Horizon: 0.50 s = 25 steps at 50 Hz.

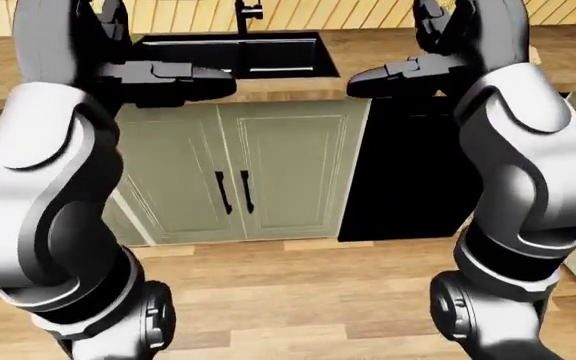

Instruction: Place the bread and cheese on the cutting board.

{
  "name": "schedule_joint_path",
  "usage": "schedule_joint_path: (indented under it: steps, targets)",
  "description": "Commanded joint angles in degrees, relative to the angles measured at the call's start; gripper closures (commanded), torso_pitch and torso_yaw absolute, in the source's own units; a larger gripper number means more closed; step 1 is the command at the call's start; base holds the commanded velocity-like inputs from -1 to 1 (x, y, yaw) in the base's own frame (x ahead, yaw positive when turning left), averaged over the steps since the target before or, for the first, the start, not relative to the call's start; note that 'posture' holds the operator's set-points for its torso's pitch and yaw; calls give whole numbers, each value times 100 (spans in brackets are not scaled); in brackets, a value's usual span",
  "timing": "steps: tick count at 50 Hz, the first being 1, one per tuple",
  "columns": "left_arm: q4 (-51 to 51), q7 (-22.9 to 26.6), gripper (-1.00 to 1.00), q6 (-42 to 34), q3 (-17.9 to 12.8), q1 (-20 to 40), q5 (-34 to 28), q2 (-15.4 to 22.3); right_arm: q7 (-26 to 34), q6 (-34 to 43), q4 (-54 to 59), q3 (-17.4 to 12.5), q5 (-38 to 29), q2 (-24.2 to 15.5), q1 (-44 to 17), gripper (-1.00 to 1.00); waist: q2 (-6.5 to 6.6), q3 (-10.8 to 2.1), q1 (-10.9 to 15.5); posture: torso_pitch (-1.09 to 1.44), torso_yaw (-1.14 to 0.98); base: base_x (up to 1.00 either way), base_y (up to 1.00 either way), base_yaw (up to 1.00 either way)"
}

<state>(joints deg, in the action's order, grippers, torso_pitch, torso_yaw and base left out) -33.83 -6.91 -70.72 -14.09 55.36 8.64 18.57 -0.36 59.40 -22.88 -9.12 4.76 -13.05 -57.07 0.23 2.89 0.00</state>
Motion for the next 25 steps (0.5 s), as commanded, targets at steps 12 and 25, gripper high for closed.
schedule_joint_path:
  steps: [12,25]
  targets:
    - [-488,-205,-100,-362,-359,529,873,790,-110,463,-872,-26,727,-566,-313,-100,-1,-1,5,0,0,0,0,0]
    - [-437,-444,-100,-299,-368,483,1259,1011,-76,516,-914,91,668,-577,-302,-100,12,-12,0,0,0,0,0,0]
